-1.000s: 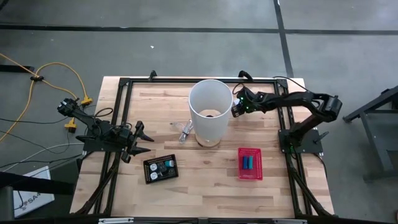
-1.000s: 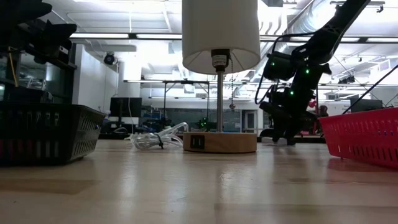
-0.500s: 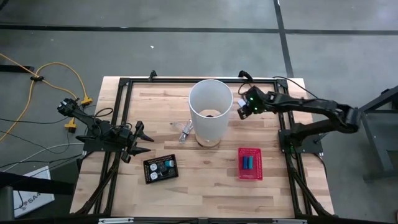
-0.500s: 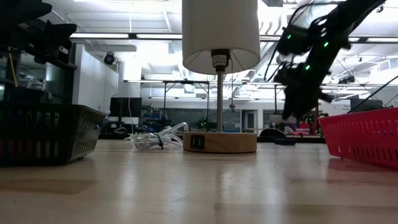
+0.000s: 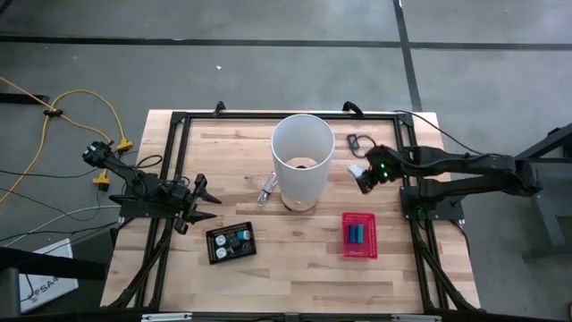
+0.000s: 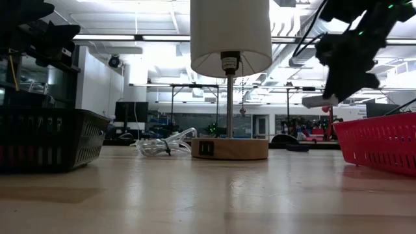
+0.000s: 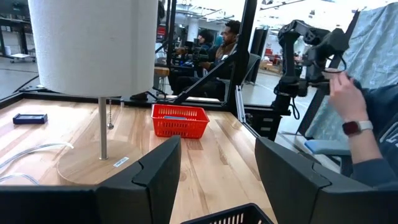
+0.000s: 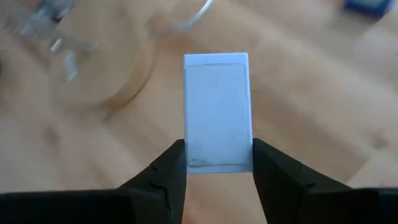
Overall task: Pick & Place Office items
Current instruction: Put the white digital clock into the orange bin
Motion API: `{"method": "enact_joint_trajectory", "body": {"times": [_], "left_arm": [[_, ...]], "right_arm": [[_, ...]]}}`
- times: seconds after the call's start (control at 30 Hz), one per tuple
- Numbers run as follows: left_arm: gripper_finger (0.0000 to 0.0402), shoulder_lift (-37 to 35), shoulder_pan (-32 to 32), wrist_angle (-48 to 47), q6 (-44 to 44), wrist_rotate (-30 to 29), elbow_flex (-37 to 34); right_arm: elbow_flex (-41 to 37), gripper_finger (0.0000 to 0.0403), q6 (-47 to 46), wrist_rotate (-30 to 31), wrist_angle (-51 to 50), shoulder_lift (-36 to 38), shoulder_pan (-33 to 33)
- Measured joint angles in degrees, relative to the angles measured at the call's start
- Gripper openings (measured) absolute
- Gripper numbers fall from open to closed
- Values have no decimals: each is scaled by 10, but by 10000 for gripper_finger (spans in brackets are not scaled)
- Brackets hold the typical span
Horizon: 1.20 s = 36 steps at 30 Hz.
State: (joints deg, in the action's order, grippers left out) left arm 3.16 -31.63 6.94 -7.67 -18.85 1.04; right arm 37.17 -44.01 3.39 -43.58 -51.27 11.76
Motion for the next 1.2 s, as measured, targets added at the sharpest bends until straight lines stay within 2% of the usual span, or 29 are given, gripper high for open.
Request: {"method": "enact_joint_trajectory", "body": {"times": [0.33,0.7,0.93,1.2], "left_arm": [[199,0,0,0,0,0,0],[199,0,0,0,0,0,0],[199,0,0,0,0,0,0],[199,0,0,0,0,0,0]], "right_arm": [[0,143,-115,-48,-20,24,-165],[0,142,-161,-37,-5,23,-310],[0,142,-211,-34,54,1,-398],[0,142,-272,-40,143,-68,-474]]}}
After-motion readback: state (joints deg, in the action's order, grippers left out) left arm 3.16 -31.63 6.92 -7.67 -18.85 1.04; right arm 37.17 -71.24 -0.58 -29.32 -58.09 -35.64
